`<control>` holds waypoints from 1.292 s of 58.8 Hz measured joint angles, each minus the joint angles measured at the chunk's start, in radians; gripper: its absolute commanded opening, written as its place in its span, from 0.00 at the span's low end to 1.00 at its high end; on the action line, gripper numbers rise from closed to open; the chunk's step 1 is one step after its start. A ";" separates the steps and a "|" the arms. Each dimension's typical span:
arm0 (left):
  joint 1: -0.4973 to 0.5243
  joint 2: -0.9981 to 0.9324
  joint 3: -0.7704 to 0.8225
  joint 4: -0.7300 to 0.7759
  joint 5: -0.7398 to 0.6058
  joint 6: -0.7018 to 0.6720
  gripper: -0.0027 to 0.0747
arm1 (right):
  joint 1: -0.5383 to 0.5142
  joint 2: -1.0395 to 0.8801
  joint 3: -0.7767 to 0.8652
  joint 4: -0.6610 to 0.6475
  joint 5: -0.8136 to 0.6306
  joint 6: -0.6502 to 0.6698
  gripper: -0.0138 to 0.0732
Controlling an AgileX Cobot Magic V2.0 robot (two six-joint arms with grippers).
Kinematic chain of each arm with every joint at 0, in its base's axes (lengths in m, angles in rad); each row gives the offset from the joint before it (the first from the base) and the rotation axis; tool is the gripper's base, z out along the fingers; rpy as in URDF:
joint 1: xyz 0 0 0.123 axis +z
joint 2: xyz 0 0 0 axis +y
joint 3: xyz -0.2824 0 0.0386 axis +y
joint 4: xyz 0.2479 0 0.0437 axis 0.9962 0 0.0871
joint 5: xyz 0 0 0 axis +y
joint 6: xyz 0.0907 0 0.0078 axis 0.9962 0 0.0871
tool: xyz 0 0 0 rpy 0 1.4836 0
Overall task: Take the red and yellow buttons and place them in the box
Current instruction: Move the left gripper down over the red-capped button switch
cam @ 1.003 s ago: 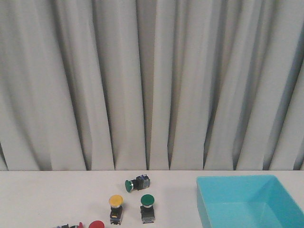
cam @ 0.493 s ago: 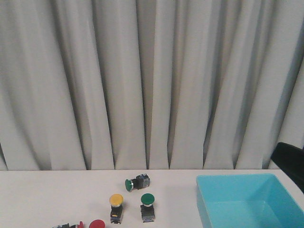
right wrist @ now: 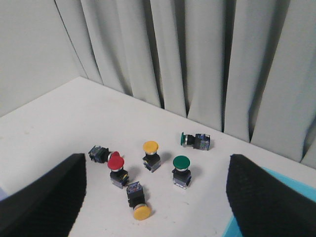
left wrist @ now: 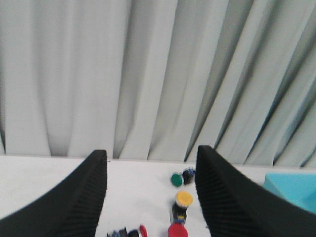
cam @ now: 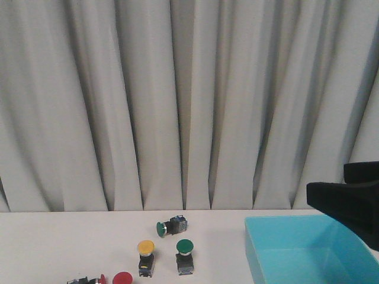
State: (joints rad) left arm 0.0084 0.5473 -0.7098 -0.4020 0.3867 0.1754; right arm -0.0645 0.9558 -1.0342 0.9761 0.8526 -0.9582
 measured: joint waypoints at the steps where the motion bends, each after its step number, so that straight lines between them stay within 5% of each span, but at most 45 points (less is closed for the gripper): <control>1: 0.000 0.020 -0.013 0.000 0.007 0.002 0.55 | 0.000 0.000 -0.001 -0.002 0.004 0.001 0.81; 23: 0.000 0.319 -0.131 -0.071 -0.015 0.046 0.55 | 0.000 0.000 -0.001 0.054 0.013 0.003 0.80; 51: -0.002 0.683 -0.459 -0.355 0.308 0.442 0.66 | 0.000 0.000 -0.001 0.062 -0.017 0.007 0.80; 76: -0.092 1.114 -0.622 -0.398 0.414 0.552 0.66 | 0.000 0.005 -0.001 0.063 -0.018 0.019 0.80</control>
State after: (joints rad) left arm -0.0835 1.6613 -1.3320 -0.7998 0.8007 0.7278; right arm -0.0645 0.9611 -1.0354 1.0392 0.8350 -0.9388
